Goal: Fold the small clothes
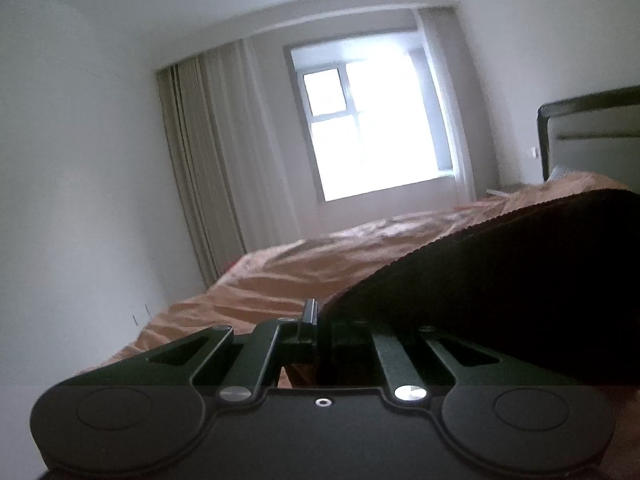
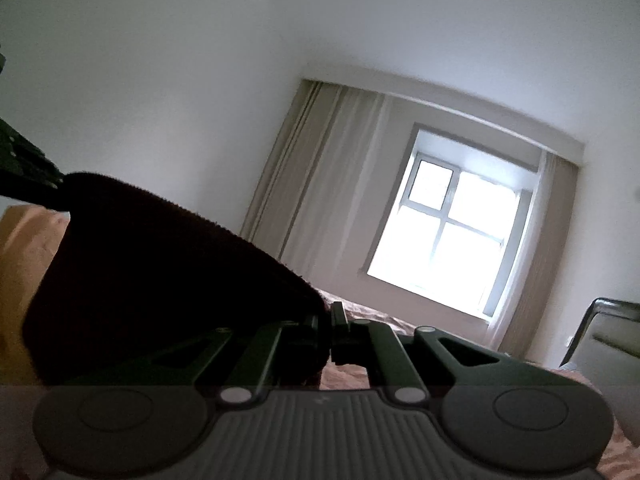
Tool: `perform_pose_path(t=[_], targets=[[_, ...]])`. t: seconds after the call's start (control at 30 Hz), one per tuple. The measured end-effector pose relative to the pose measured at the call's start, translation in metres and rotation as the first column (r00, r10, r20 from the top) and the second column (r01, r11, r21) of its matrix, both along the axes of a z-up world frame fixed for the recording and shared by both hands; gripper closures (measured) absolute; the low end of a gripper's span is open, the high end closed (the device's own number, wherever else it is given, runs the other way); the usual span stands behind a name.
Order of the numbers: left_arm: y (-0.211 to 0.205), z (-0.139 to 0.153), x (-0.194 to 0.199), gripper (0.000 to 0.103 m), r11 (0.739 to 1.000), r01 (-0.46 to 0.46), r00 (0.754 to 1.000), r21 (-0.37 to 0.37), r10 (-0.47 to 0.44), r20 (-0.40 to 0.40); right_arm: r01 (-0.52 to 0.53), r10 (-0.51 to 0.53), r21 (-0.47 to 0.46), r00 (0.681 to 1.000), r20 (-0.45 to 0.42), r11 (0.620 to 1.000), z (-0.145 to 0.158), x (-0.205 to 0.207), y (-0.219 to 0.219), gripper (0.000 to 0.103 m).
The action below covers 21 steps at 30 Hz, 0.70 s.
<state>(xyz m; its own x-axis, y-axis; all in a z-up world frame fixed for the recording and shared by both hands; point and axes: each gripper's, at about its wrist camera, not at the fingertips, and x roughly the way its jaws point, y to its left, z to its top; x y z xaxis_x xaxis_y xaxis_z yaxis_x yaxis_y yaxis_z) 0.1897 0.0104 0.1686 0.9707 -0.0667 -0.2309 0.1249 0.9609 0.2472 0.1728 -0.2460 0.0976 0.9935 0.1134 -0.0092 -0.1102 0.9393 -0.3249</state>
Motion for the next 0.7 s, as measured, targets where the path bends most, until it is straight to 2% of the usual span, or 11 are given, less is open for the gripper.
perform_pose_path(t=[0.13, 0.33, 0.43, 0.6, 0.7], targets=[[-0.003, -0.020, 0.072, 0.097, 1.000, -0.007, 0.997, 0.021, 0.009, -0.079, 0.001, 0.000, 0.015, 0.996, -0.088, 1.000, -0.012, 0.070, -0.005, 0.097], [-0.005, -0.058, 0.144, 0.095, 1.000, 0.006, 0.978, 0.000, -0.006, -0.209, 0.024, -0.018, 0.023, 0.972, -0.233, 0.999, -0.041, 0.146, -0.013, 0.097], [-0.008, -0.080, 0.174, 0.095, 1.000, 0.011, 0.966, 0.013, -0.007, -0.260, 0.035, -0.024, 0.034, 0.957, -0.290, 0.999, -0.059, 0.168, -0.017, 0.097], [-0.010, -0.106, 0.204, 0.095, 1.000, 0.011, 0.946, 0.005, -0.008, -0.325, 0.048, -0.036, 0.029, 0.943, -0.332, 0.998, -0.079, 0.188, -0.021, 0.097], [-0.009, -0.117, 0.214, 0.090, 1.000, 0.005, 0.936, -0.002, -0.006, -0.352, 0.058, -0.041, 0.038, 0.938, -0.344, 0.998, -0.081, 0.198, -0.023, 0.094]])
